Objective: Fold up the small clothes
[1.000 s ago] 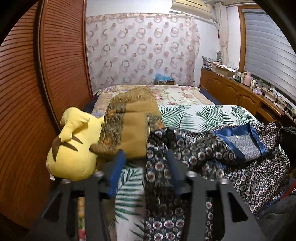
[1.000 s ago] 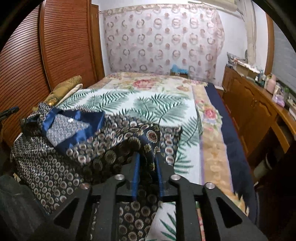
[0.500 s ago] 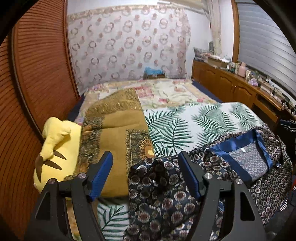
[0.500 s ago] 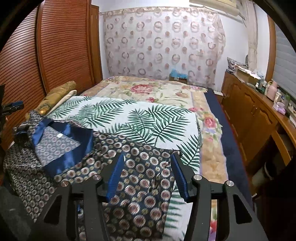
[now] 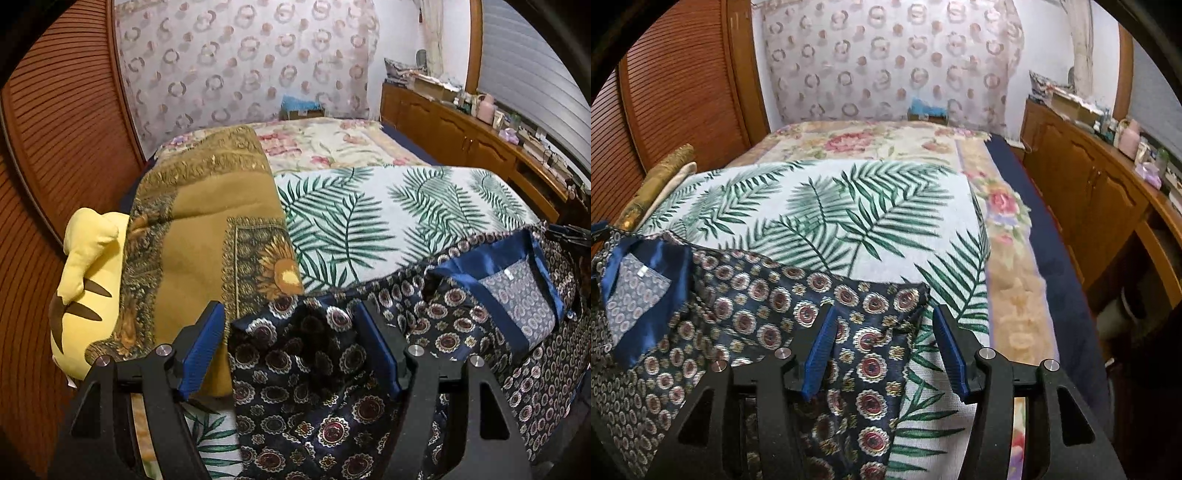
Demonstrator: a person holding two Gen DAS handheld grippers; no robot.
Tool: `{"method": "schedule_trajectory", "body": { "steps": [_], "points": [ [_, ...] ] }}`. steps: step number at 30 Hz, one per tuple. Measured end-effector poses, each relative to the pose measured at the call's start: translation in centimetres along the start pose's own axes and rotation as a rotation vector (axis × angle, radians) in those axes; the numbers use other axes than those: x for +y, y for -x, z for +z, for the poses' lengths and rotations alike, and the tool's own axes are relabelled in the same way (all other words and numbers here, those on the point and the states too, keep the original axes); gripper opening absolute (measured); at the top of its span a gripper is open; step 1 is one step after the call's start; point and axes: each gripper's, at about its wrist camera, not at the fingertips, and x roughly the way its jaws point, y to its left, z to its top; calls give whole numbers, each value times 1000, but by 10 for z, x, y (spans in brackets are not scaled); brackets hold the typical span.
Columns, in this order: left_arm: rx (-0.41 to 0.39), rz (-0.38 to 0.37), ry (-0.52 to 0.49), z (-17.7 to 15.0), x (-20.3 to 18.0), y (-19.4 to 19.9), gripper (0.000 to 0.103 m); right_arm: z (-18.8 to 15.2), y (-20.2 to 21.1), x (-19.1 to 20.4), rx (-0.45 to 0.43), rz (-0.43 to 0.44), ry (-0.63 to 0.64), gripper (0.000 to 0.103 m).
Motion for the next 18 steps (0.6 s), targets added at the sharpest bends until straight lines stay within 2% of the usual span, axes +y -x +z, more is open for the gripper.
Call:
{"method": "schedule_trajectory", "body": {
  "steps": [7, 11, 13, 14, 15, 16, 18],
  "points": [
    [24, 4, -20, -6, -4, -7, 74, 7, -9, 1, 30, -14, 4, 56],
    [18, 21, -30, -6, -5, -7, 74, 7, -14, 2, 32, 9, 23, 56],
    [16, 24, -47, -7, -8, -8, 69, 8, -15, 4, 37, 26, 36, 56],
    [20, 26, -59, -7, -10, -9, 61, 8, -16, 5, 41, 36, 45, 56],
    [22, 25, -67, -7, -12, -9, 56, 9, -16, 6, 45, 41, 55, 51],
    [23, 22, -74, -7, -13, -9, 55, 9, -16, 8, 45, 43, 65, 49],
    [22, 23, -89, -9, -17, -8, 50, 8, -15, 11, 44, 63, 86, 31]
  ]
}}
